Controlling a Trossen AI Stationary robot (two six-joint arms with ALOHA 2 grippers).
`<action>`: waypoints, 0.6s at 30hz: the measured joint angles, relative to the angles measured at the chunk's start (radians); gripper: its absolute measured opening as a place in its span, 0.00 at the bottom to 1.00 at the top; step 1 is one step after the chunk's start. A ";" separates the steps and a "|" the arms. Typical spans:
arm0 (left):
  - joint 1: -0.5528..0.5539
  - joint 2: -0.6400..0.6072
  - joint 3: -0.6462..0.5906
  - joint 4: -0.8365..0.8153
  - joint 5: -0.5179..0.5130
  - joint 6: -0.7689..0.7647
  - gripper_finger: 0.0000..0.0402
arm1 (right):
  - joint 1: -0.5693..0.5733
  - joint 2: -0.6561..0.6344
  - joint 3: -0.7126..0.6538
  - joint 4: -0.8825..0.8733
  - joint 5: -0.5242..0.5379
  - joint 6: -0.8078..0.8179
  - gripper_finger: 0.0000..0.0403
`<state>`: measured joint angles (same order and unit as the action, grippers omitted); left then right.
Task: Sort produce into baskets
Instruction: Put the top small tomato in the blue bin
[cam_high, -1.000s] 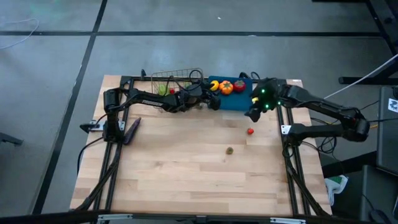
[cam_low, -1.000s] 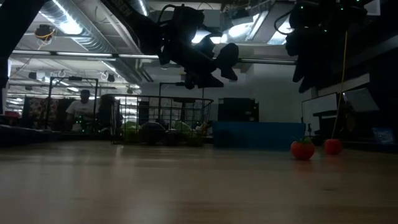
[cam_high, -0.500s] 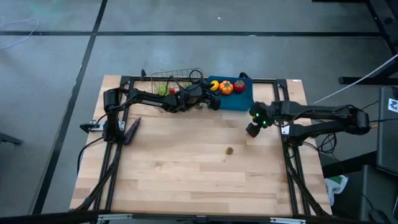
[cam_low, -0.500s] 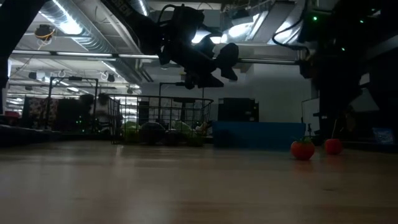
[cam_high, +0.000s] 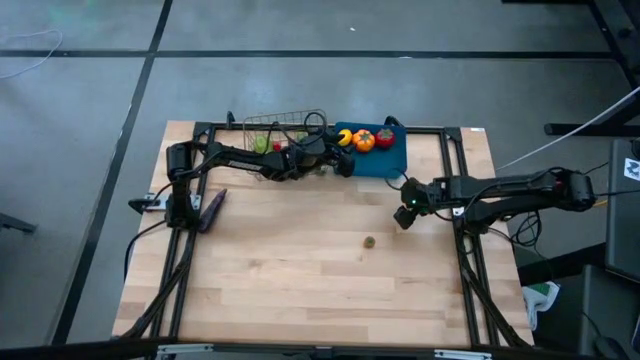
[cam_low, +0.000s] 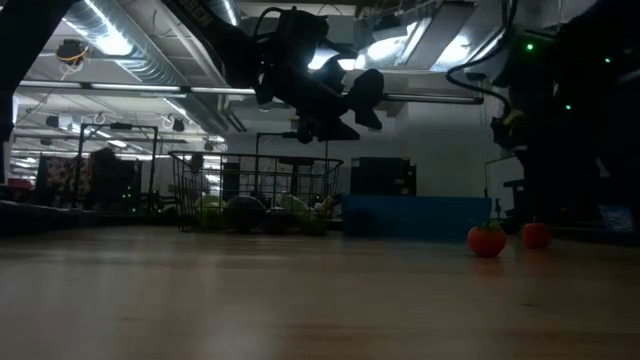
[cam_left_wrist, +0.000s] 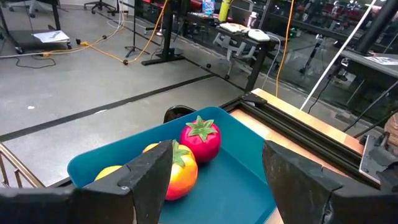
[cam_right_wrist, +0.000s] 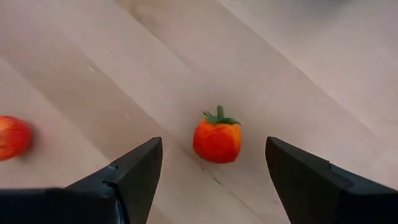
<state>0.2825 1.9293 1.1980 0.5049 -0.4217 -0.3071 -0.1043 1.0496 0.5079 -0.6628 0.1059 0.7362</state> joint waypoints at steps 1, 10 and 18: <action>0.000 0.000 0.000 0.000 0.000 -0.001 0.61 | 0.001 0.000 -0.013 0.019 0.001 0.001 0.71; 0.000 0.000 0.000 0.000 0.000 -0.006 0.61 | 0.000 0.000 -0.068 0.087 0.018 0.004 0.70; 0.000 0.000 0.000 0.000 0.000 -0.006 0.61 | -0.001 0.017 -0.106 0.117 0.029 0.003 0.52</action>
<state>0.2825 1.9293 1.1980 0.5052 -0.4217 -0.3132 -0.1051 1.0666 0.4023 -0.5459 0.1346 0.7392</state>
